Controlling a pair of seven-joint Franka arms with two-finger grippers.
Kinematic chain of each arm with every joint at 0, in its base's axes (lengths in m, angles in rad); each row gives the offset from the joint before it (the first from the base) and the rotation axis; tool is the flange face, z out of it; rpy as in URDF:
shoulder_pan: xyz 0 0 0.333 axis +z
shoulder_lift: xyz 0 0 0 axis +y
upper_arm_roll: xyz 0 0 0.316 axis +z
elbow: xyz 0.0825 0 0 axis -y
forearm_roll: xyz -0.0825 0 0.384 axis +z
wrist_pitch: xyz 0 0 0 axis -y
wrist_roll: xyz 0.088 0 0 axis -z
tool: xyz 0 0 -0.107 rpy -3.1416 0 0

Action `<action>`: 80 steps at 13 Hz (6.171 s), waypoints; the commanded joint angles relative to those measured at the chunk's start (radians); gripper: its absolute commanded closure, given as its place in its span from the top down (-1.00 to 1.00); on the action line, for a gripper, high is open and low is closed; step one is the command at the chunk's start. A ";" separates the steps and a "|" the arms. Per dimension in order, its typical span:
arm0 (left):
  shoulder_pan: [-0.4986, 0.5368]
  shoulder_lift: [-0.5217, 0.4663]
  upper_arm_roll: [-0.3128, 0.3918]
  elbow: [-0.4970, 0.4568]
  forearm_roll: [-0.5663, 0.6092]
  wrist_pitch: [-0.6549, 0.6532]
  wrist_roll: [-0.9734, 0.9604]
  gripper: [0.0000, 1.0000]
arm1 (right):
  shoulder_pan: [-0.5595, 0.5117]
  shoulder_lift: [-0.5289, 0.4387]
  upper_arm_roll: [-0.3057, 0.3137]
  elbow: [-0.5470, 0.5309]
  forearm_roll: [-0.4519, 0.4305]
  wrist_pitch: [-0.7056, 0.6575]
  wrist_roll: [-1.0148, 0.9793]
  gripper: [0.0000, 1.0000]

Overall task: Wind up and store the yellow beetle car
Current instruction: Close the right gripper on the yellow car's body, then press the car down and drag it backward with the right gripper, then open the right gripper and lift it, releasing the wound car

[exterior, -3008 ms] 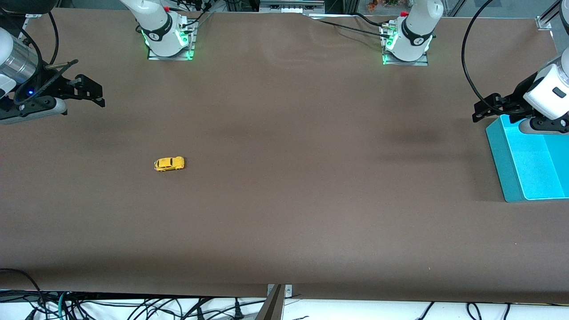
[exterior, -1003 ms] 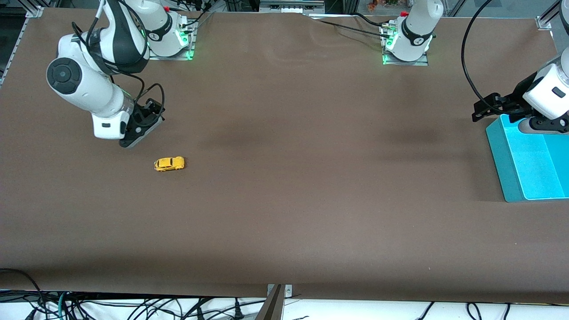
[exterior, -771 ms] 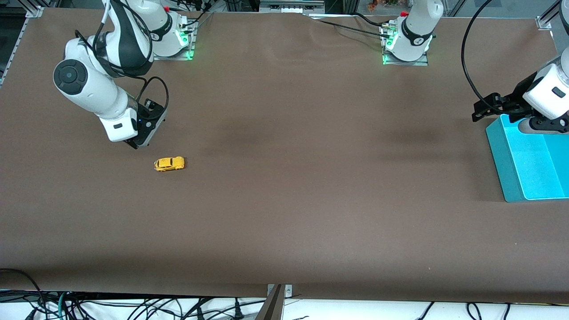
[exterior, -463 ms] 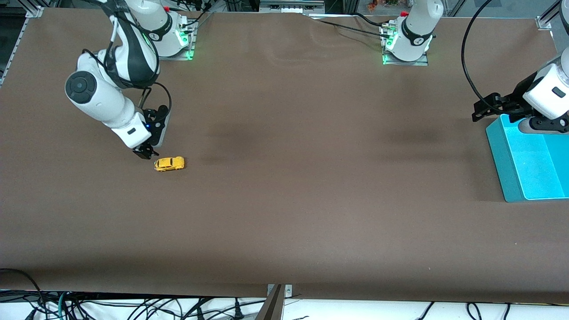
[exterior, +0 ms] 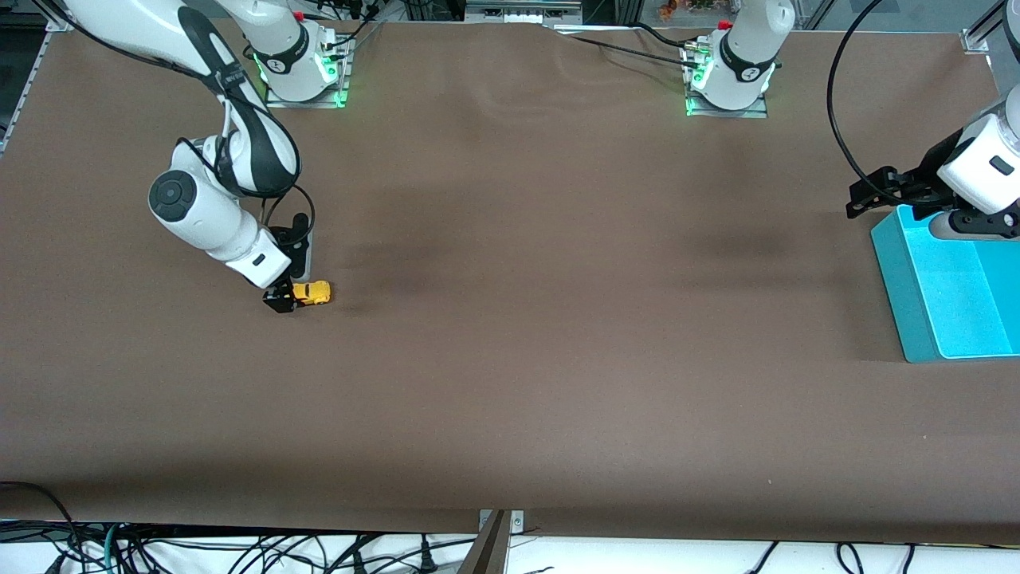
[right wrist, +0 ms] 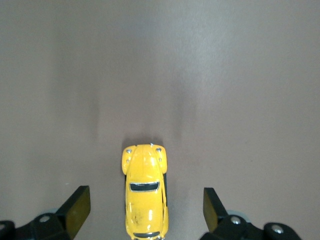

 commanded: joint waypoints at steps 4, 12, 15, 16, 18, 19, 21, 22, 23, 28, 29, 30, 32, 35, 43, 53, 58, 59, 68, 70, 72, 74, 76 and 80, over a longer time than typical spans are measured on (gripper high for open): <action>0.003 0.012 -0.007 0.032 0.028 -0.022 -0.005 1.00 | -0.046 0.052 0.010 0.007 -0.036 0.050 -0.019 1.00; 0.003 0.012 -0.007 0.032 0.028 -0.022 -0.005 1.00 | -0.059 0.084 0.010 0.001 -0.035 0.090 -0.005 -0.08; 0.003 0.012 -0.007 0.032 0.028 -0.022 -0.005 1.00 | -0.059 0.082 0.010 -0.001 -0.033 0.090 -0.002 -0.47; 0.003 0.012 -0.007 0.032 0.028 -0.022 -0.005 1.00 | -0.061 0.082 0.010 -0.001 -0.033 0.090 -0.002 -0.50; 0.003 0.012 -0.007 0.032 0.028 -0.022 -0.005 1.00 | -0.064 0.085 0.010 -0.001 -0.032 0.090 -0.002 -0.51; 0.003 0.012 -0.007 0.032 0.028 -0.022 -0.005 1.00 | -0.065 0.091 0.010 -0.001 -0.027 0.090 0.000 -0.52; 0.003 0.012 -0.007 0.032 0.028 -0.022 -0.005 1.00 | -0.094 0.104 0.010 0.001 -0.022 0.090 0.001 -0.59; 0.003 0.012 -0.007 0.032 0.028 -0.022 -0.005 1.00 | -0.101 0.104 0.010 0.001 -0.021 0.089 0.003 -0.59; 0.003 0.012 -0.005 0.032 0.028 -0.022 -0.005 1.00 | -0.111 0.104 0.010 -0.001 -0.021 0.089 0.003 -0.59; 0.003 0.012 -0.007 0.032 0.028 -0.022 -0.005 1.00 | -0.151 0.111 0.010 -0.007 -0.022 0.089 -0.014 -0.59; 0.003 0.012 -0.007 0.032 0.028 -0.022 -0.005 1.00 | -0.160 0.115 0.010 -0.007 -0.024 0.089 -0.022 -0.59; 0.003 0.012 -0.007 0.032 0.028 -0.022 -0.005 1.00 | -0.174 0.116 0.010 -0.008 -0.027 0.089 -0.025 -0.59; 0.003 0.012 -0.007 0.032 0.028 -0.022 -0.005 1.00 | -0.202 0.121 0.010 -0.013 -0.028 0.089 -0.048 -0.59; 0.003 0.012 -0.005 0.032 0.028 -0.022 -0.005 1.00 | -0.233 0.124 0.010 -0.013 -0.028 0.086 -0.094 -0.59; 0.003 0.012 -0.005 0.032 0.028 -0.022 -0.005 1.00 | -0.294 0.124 0.009 -0.025 -0.028 0.075 -0.224 -0.59; 0.003 0.012 -0.005 0.032 0.028 -0.022 -0.004 1.00 | -0.403 0.144 0.004 -0.016 -0.030 0.067 -0.353 -0.59; 0.003 0.012 -0.005 0.032 0.028 -0.022 -0.004 1.00 | -0.458 0.154 0.002 -0.014 -0.031 0.067 -0.417 -0.58; 0.003 0.012 -0.005 0.032 0.028 -0.022 -0.004 1.00 | -0.464 0.156 0.002 -0.014 -0.031 0.067 -0.425 -0.58; 0.003 0.012 -0.003 0.032 0.028 -0.022 -0.004 1.00 | -0.495 0.153 0.015 0.030 -0.030 0.029 -0.390 0.63; 0.003 0.012 -0.003 0.032 0.028 -0.022 -0.004 1.00 | -0.495 0.142 0.036 0.053 -0.028 -0.012 -0.341 1.00; 0.003 0.012 -0.005 0.032 0.028 -0.022 -0.004 1.00 | -0.495 0.127 0.059 0.097 -0.033 -0.089 -0.286 1.00; 0.003 0.012 -0.003 0.032 0.028 -0.022 -0.004 1.00 | -0.493 0.107 0.087 0.146 -0.038 -0.164 -0.253 1.00; 0.003 0.012 -0.003 0.032 0.028 -0.022 -0.004 1.00 | -0.492 0.076 0.126 0.185 -0.054 -0.228 -0.215 1.00; 0.003 0.012 -0.003 0.032 0.028 -0.022 -0.004 1.00 | -0.484 -0.012 0.188 0.225 -0.096 -0.315 -0.099 1.00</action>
